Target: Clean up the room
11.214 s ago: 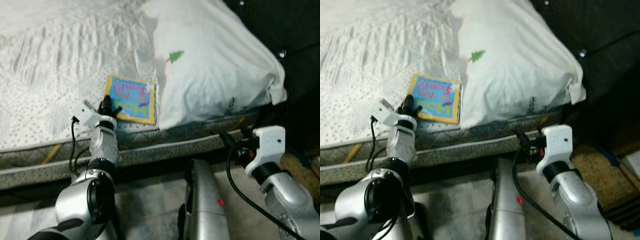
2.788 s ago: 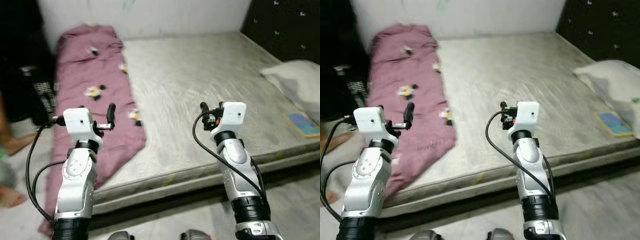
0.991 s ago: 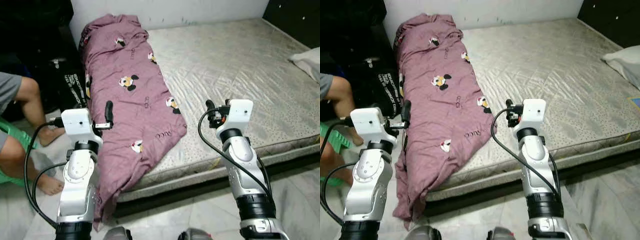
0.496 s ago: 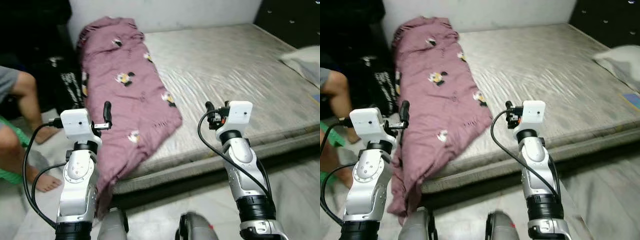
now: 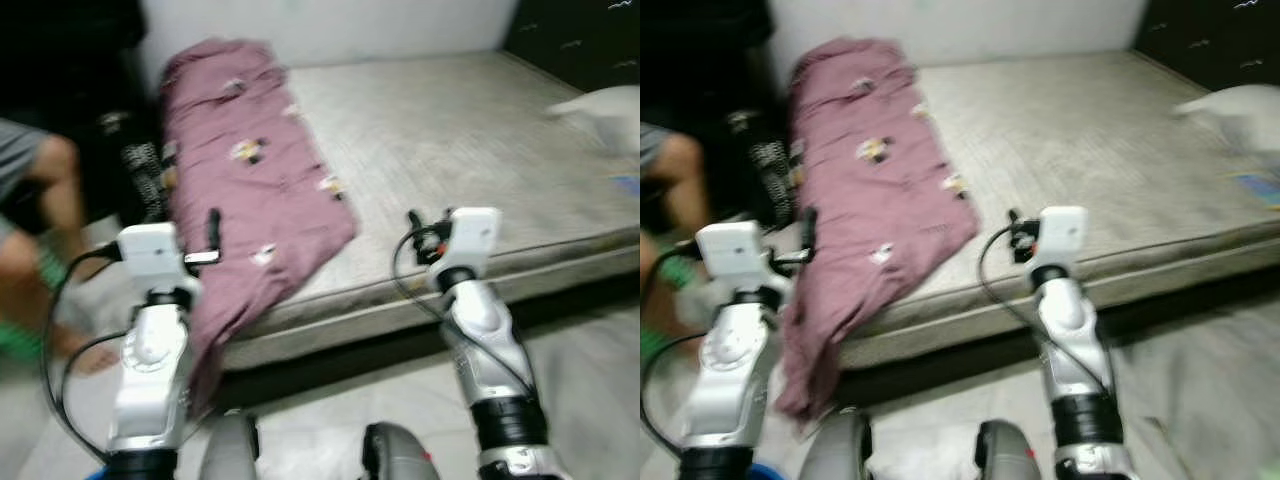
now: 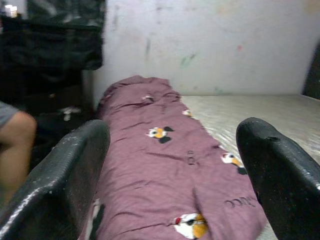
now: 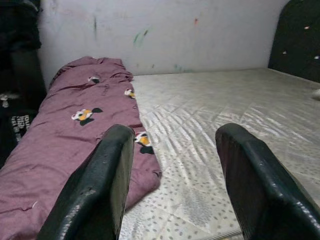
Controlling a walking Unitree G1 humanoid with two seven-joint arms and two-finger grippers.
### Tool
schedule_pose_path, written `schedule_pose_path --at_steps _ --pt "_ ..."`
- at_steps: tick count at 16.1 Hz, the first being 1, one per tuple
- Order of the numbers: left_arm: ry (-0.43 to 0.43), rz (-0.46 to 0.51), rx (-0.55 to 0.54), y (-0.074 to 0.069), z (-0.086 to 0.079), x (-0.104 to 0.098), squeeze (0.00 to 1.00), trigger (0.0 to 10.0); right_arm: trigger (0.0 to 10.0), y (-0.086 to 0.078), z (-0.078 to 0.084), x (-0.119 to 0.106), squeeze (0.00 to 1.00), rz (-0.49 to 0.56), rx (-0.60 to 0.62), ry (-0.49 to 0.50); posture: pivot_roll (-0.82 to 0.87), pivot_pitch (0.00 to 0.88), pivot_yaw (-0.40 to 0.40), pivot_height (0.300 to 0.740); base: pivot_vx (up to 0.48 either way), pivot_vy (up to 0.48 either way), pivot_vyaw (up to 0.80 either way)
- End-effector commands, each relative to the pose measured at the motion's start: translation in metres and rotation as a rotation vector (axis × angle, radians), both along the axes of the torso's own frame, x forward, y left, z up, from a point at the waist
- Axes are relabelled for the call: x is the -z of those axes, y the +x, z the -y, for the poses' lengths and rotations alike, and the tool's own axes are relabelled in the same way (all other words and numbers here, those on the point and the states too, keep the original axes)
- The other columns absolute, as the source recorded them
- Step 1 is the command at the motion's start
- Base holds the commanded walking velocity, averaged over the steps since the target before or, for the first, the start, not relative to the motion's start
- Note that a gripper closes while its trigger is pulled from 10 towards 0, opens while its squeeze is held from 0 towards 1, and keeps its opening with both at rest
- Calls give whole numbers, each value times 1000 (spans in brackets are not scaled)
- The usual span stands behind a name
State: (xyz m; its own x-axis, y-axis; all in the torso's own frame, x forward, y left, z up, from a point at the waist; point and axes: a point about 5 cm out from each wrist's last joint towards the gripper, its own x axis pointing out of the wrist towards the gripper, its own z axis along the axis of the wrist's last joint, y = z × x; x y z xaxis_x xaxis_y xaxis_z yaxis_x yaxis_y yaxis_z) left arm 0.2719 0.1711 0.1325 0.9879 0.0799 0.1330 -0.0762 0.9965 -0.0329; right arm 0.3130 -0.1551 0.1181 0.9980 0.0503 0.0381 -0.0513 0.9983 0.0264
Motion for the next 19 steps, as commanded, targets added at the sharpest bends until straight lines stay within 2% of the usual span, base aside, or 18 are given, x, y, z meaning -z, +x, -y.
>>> schedule_pose_path --at_steps 1,12,16,19 --pt "-2 21 35 1 6 -5 0 10000 10000 2 4 -7 0 19 7 -9 -64 0 -4 661 307 0 0" --pt "0 20 52 1 7 -4 0 10000 10000 2 4 -6 0 14 4 -15 -64 0 -5 661 468 0 0" --pt "-8 3 44 6 8 -4 0 10000 10000 3 4 -6 0 13 1 -16 -69 0 -5 661 75 0 0" --pt "4 10 -15 7 -1 -6 0 10000 10000 2 5 -6 0 8 11 -11 -69 0 -4 641 0 0 0"
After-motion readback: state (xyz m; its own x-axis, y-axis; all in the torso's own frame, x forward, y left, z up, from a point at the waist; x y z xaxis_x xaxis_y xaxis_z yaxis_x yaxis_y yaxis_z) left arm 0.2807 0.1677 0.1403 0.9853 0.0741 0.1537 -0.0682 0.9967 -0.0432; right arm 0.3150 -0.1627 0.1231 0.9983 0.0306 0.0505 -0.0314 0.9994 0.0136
